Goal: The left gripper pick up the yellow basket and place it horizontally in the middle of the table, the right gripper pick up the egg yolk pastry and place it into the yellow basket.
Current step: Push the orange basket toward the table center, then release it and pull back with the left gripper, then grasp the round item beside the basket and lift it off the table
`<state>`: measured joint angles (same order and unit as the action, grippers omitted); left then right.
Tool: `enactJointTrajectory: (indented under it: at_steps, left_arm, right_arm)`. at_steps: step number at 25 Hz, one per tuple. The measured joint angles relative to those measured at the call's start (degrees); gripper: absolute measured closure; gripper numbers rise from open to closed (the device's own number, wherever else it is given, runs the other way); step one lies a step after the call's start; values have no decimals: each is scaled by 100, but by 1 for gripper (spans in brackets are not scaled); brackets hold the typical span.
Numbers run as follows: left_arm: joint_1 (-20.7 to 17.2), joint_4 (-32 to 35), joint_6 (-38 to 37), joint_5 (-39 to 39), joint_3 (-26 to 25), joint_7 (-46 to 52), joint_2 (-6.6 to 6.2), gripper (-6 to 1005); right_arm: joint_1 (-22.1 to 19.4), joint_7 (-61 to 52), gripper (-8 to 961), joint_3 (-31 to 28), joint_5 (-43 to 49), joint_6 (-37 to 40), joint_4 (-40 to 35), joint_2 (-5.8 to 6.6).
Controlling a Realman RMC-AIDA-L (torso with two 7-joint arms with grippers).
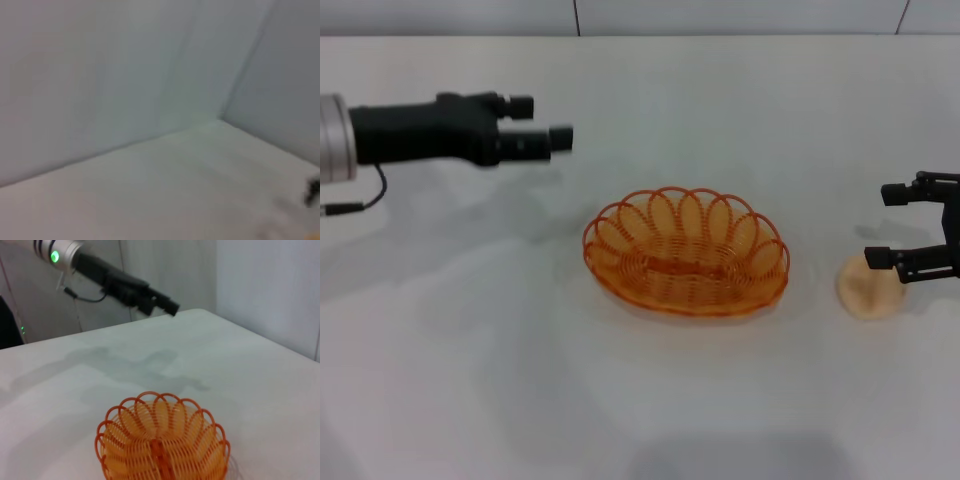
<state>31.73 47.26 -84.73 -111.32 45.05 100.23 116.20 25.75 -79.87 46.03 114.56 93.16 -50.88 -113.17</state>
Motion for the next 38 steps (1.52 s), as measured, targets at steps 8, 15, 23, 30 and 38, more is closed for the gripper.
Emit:
enactJointTrajectory:
  at_steps: [8,15,23,30,38]
  left_arm:
    - [1,-658,-1209,-137,1,-1616,-468,130]
    - [-238,-551,-1857,-467,-60,-2045,-600,132]
    - [-463,-603,-1710,-563,-127,-2476,-550,134]
    - [-475,-663,-1665,-751,-109,-2662,-421,136]
    - [-571,-666,-1680,-823,-108,-2844,-333,138]
  right_arm:
    - [-238,236,208,-144,-163,-40,5,-96]
    - [-313,285,212,-145,-158,10,29,-103]
    - [-306,301,216,-46,4,64,-8,-51]
    - [-177,-706,220,220,606,59,-708,-42]
    - [161,-2430,224,1026,1469,54,-1564,-129]
